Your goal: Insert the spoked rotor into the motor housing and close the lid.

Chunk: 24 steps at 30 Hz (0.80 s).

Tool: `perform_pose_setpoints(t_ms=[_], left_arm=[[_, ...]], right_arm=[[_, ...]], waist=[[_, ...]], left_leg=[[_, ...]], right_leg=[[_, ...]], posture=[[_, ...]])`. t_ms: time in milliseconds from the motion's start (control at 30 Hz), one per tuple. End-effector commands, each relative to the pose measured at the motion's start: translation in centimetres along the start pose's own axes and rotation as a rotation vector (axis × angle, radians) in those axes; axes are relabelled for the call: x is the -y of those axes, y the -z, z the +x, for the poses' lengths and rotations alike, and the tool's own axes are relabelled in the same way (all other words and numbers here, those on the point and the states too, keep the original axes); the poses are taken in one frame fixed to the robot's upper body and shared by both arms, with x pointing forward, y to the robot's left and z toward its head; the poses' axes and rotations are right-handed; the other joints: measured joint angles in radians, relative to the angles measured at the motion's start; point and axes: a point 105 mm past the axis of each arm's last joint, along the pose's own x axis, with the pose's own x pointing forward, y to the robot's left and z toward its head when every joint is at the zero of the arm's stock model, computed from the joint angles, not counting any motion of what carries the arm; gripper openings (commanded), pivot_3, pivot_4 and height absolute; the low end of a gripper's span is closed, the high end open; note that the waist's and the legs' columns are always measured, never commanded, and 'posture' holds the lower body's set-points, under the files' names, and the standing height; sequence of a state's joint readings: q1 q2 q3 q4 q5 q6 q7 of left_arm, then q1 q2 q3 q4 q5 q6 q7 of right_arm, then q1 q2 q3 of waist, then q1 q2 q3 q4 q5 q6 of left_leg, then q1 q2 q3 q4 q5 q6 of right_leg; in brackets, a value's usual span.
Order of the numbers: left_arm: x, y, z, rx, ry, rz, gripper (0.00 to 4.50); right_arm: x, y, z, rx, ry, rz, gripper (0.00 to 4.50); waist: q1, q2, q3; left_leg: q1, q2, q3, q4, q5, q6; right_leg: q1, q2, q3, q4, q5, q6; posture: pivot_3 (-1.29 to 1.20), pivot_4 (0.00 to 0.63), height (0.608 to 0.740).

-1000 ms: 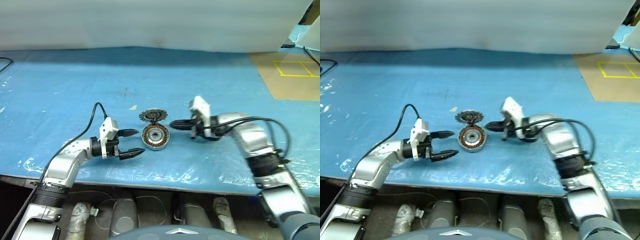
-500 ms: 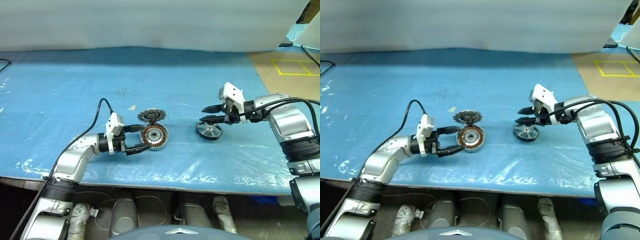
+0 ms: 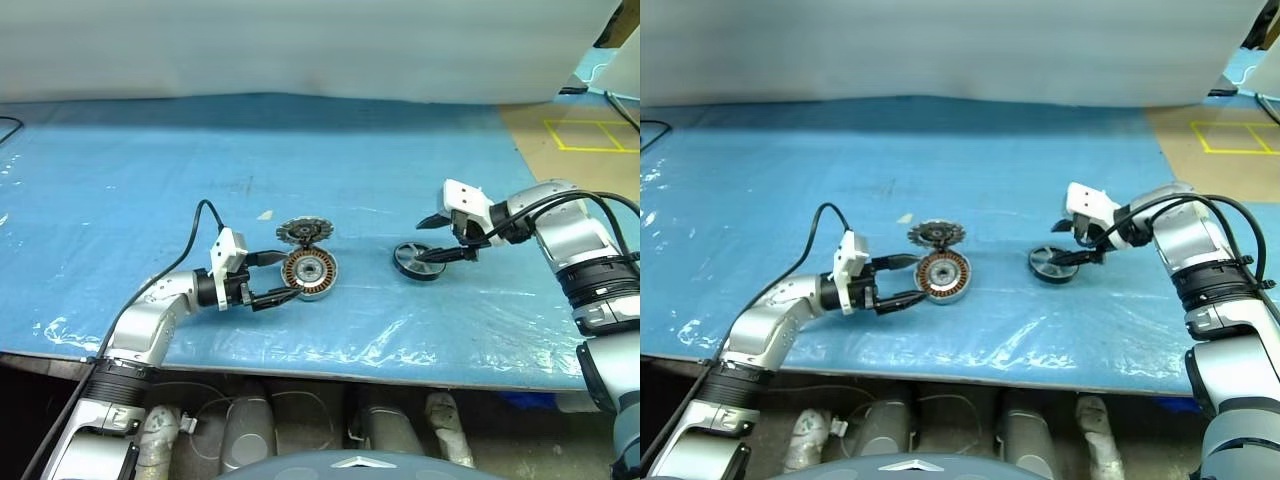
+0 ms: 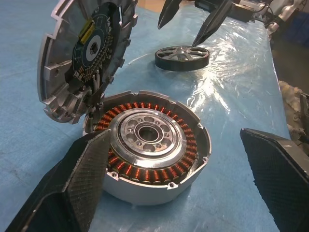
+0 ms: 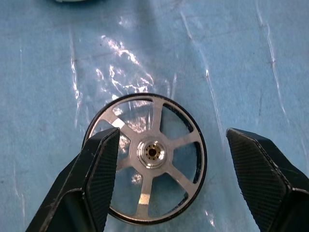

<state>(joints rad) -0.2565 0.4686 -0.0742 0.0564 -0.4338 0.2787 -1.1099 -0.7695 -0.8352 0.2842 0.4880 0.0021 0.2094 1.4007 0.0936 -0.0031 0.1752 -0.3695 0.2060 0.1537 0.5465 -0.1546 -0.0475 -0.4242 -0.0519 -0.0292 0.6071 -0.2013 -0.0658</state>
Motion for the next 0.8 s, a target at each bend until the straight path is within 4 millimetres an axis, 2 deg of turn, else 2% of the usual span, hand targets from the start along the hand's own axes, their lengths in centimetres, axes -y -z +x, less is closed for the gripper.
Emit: perform_pose_setpoints(t_ms=[33,167,500,567,667,800], left_arm=[[0.4,-1.0,0.1,0.026,0.008,0.047,4.5],[0.4,-0.7,0.1,0.024,0.01,0.044,4.5],[0.3,-0.5,0.5,0.024,0.021,0.044,4.5],[0.4,-0.5,0.5,0.024,0.025,0.042,4.5],[0.3,-0.4,0.5,0.022,0.022,0.042,4.5],[0.1,-0.2,0.3,0.019,0.015,0.044,4.5]], right_arm=[[0.8,-0.4,-1.1,-0.011,0.032,-0.041,3.67],[0.2,0.5,-0.7,-0.031,0.006,-0.04,3.67],[-0.2,0.8,0.3,0.0,-0.012,0.021,3.67],[-0.3,1.3,0.5,-0.024,-0.012,0.014,3.67],[-0.7,1.9,0.7,-0.05,-0.025,0.004,3.06],[-0.8,1.9,0.8,-0.03,-0.028,0.025,1.75]], waist=[[0.0,0.0,0.0],[-0.001,0.0,0.0],[-0.001,0.0,0.0],[0.0,0.0,0.0],[0.0,0.0,0.0],[-0.001,-0.001,0.0]], left_leg=[[0.0,0.0,0.0,0.0,0.0,0.0],[0.0,0.0,0.0,0.0,0.0,0.0],[0.0,0.0,0.0,0.0,0.0,0.0],[0.0,0.0,0.0,0.0,0.0,0.0],[0.0,0.0,0.0,0.0,0.0,0.0],[0.001,0.0,0.0,0.0,0.0,0.0]], right_leg=[[0.0,0.0,0.0,0.0,0.0,0.0],[0.0,0.0,0.0,0.0,0.0,0.0],[0.0,0.0,0.0,0.0,0.0,0.0],[0.0,0.0,0.0,0.0,0.0,0.0],[0.0,0.0,0.0,0.0,0.0,0.0],[0.0,0.0,0.0,0.0,0.0,0.0]], posture=[[0.0,0.15,0.74],[0.0,0.15,0.74],[0.0,0.15,0.74],[0.0,0.15,0.74],[0.0,0.15,0.74],[0.0,0.15,0.74]])
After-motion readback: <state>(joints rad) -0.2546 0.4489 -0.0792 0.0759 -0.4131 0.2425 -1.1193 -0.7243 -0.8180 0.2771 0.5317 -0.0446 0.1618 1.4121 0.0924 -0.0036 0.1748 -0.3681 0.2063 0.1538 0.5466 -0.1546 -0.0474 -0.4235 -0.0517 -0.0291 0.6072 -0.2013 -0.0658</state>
